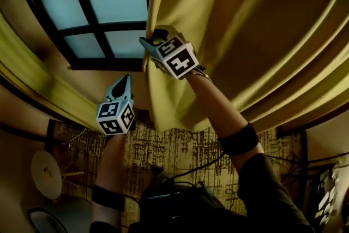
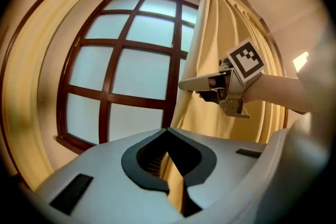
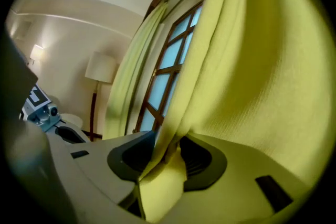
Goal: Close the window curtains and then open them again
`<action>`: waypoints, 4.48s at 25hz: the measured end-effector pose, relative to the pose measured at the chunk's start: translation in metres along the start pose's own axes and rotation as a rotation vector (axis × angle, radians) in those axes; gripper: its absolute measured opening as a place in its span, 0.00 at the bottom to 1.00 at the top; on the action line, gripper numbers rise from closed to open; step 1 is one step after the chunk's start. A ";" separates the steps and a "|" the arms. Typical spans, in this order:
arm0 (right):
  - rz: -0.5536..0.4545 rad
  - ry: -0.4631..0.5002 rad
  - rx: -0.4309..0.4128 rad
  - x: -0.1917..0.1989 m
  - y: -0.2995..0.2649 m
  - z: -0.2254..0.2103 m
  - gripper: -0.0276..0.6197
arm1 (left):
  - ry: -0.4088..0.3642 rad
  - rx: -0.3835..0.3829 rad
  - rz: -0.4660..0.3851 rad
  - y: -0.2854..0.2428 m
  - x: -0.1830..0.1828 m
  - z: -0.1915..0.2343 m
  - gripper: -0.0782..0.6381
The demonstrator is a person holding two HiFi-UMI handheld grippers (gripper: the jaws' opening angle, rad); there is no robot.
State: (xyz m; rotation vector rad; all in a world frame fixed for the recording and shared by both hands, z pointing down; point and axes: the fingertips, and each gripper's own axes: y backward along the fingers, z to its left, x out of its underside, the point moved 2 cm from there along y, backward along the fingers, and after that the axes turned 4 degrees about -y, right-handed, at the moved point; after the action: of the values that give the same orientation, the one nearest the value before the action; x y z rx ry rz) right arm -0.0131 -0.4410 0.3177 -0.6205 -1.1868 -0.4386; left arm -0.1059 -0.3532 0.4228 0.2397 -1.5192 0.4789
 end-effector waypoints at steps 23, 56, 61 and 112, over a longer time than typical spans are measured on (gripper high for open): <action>0.042 -0.323 0.272 0.199 0.347 -0.038 0.25 | -0.075 0.093 0.084 0.066 0.051 -0.237 0.11; 0.275 -0.623 0.477 0.337 0.463 0.155 0.04 | -0.050 0.187 0.200 0.216 0.145 -0.192 0.11; 0.279 -0.627 0.462 0.339 0.457 0.161 0.04 | -0.073 0.184 0.202 0.224 0.145 -0.188 0.11; 0.261 -0.501 0.147 0.218 0.184 0.285 0.04 | -0.022 0.009 0.135 0.276 0.106 0.066 0.11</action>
State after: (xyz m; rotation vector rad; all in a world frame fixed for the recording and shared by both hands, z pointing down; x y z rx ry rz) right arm -0.0329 -0.1147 0.5530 -0.7698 -1.5695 0.0337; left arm -0.2890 -0.1223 0.4913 0.1509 -1.5614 0.5919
